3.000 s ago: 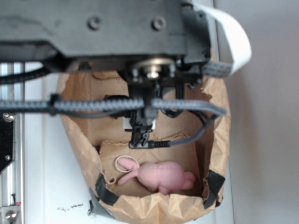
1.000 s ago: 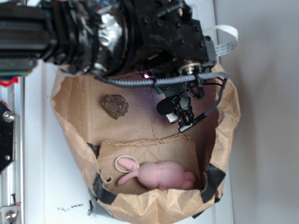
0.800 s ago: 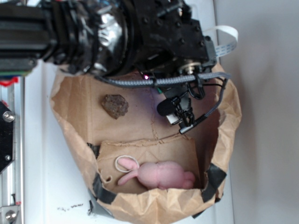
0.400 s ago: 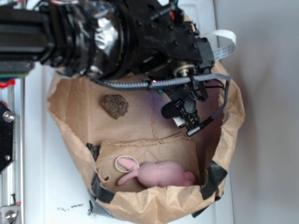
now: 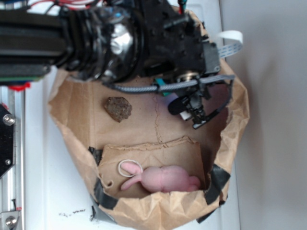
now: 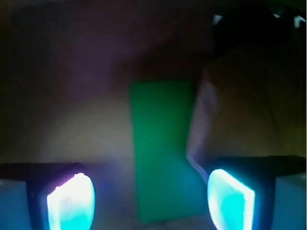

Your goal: Grab the green block.

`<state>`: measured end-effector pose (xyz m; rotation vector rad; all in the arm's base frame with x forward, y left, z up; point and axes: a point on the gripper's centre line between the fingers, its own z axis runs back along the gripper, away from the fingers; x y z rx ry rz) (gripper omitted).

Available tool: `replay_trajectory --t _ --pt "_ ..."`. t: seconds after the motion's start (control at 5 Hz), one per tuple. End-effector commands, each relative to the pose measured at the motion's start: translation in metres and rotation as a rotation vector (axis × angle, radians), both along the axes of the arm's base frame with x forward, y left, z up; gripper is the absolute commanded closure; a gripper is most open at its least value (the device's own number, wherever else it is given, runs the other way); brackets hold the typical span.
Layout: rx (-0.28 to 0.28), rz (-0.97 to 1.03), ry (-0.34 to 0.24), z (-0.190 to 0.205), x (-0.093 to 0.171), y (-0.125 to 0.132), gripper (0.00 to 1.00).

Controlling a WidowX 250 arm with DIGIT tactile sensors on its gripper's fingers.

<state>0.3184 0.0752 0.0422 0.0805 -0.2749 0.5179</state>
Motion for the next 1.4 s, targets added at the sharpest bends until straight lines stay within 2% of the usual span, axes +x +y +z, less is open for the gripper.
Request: replay_trajectory --t 0.0,0.4,0.6,0.8,1.2 --pt "0.027 -0.033 -0.035 0.030 -0.007 0.006 0.00" --pt "0.061 -0.024 -0.011 0.013 -0.003 0.013 0.00" --pt "0.050 -0.029 0.004 0.004 0.005 0.016 0.00" --pt "0.063 -0.031 0.003 -0.001 0.008 0.014 0.00" --pt "0.035 -0.048 0.009 0.000 0.016 0.001 0.00"
